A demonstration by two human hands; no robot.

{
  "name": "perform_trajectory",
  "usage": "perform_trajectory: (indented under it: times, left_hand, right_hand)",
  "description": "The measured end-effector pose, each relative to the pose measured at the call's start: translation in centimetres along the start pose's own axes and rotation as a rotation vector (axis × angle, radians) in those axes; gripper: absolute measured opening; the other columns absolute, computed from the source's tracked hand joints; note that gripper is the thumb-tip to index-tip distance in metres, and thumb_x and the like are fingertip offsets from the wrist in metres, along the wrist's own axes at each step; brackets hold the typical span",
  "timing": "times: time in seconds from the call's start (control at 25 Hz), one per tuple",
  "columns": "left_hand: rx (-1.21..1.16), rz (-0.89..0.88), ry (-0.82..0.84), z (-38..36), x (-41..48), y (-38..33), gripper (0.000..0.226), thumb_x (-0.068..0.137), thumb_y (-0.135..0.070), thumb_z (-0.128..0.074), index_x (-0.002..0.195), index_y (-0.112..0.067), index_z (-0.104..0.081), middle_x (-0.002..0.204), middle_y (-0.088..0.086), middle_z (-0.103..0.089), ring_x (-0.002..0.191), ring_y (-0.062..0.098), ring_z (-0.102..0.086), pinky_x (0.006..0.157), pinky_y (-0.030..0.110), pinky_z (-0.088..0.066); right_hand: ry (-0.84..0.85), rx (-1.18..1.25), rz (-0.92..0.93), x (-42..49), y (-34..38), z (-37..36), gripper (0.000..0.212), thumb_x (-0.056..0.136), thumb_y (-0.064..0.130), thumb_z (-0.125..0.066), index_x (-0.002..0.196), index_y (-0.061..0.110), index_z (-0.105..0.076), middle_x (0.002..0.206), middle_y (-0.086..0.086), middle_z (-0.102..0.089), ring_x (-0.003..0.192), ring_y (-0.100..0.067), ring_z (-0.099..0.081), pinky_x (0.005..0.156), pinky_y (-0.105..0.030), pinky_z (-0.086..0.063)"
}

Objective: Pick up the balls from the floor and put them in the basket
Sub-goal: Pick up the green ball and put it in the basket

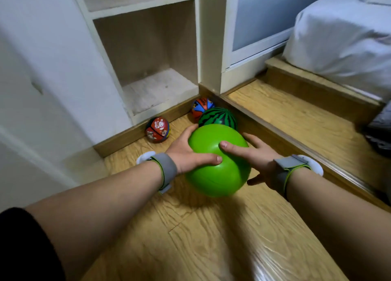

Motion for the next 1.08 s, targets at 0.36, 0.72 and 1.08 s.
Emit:
perform_trajectory:
  times: [0.36,0.72,1.08]
  left_hand:
    - [-0.121,-0.172,0.108,-5.4,0.7,-11.1,0.131,0.027,-0.067,-0.094,0.145,-0.048,-0.04,0.137,-0.008,-0.059,0.118,0.012,-0.062,0.105,0.038,-0.051]
    - [-0.402,-0.298,0.059,-8.0,0.5,-23.2,0.109,0.05,-0.09,-0.067,0.141,-0.033,-0.053,0.138,-0.007,-0.06,0.126,0.011,-0.057,0.114,0.034,-0.04]
    - [-0.332,-0.421,0.024,-10.9,-1.3,-36.3,0.092,0.063,-0.102,-0.018,0.136,-0.054,-0.045,0.142,0.0,-0.06,0.121,0.031,-0.062,0.102,0.055,-0.05]
  right_hand:
    - [-0.11,0.095,0.093,-3.0,1.9,11.2,0.127,0.029,0.07,-0.096,0.143,0.046,-0.045,0.133,0.004,-0.065,0.102,-0.033,-0.073,0.066,-0.067,-0.058]
    - [-0.332,0.202,0.27,-11.2,8.5,23.3,0.101,0.05,0.057,-0.096,0.139,0.044,-0.049,0.126,0.008,-0.068,0.096,-0.025,-0.074,0.066,-0.063,-0.061]
    - [-0.654,-0.018,0.624,-21.7,18.5,34.7,0.131,0.037,0.056,-0.098,0.152,0.032,-0.04,0.139,0.005,-0.059,0.12,-0.014,-0.064,0.105,-0.04,-0.054]
Point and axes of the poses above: each hand's wrist, its own x-axis towards the middle knuckle, its own z-axis out of the back of the hand, y = z × x, the point moved 9 cm from there along x, towards the middle knuckle
